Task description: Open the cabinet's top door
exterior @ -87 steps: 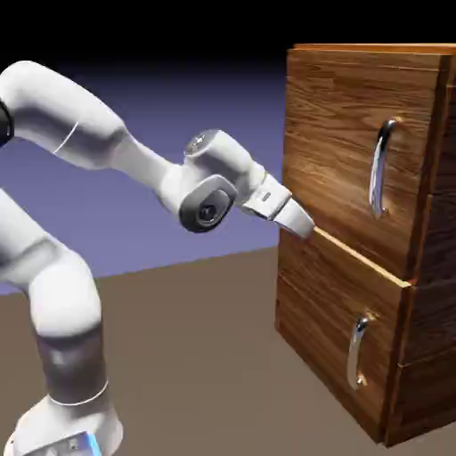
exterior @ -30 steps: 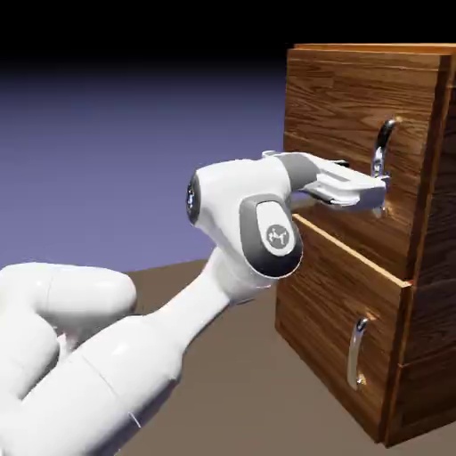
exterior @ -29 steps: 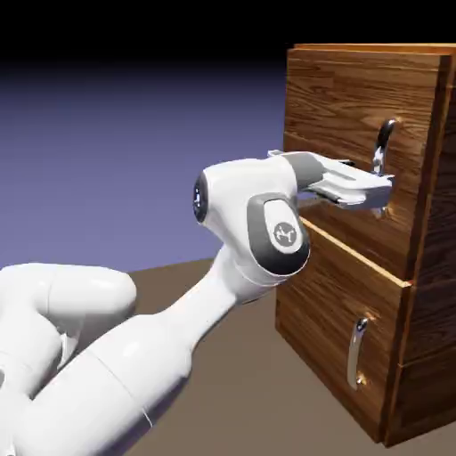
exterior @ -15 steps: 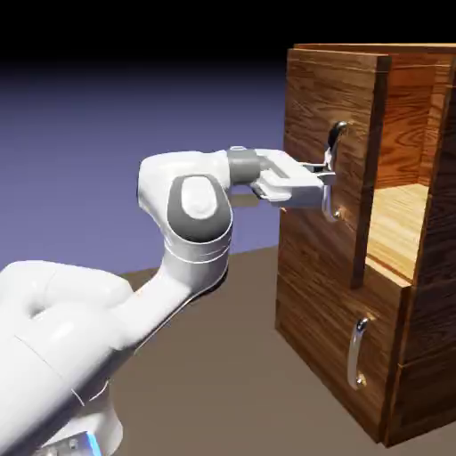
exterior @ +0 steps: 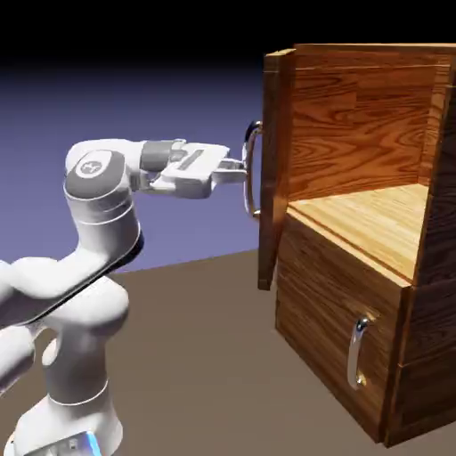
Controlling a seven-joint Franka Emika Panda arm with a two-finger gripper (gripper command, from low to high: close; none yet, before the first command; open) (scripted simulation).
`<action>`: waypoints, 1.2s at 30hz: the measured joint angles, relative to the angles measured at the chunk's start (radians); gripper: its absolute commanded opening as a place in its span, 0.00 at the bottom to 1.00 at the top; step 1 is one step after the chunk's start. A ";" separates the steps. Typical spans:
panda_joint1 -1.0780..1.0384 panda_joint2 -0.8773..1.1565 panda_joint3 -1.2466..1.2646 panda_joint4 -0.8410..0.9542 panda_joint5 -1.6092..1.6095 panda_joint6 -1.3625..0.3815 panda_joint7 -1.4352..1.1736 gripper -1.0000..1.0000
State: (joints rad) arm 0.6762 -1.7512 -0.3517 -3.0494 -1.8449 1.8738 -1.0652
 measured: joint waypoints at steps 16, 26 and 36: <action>0.111 0.273 0.545 0.065 0.460 -0.411 0.218 0.00; -0.047 0.633 0.879 0.289 0.787 -0.634 0.403 0.00; -0.371 0.976 1.204 0.635 1.005 -0.899 0.559 0.00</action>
State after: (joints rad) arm 0.3057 -0.7750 0.8524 -2.4146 -0.8396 0.9744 -0.5065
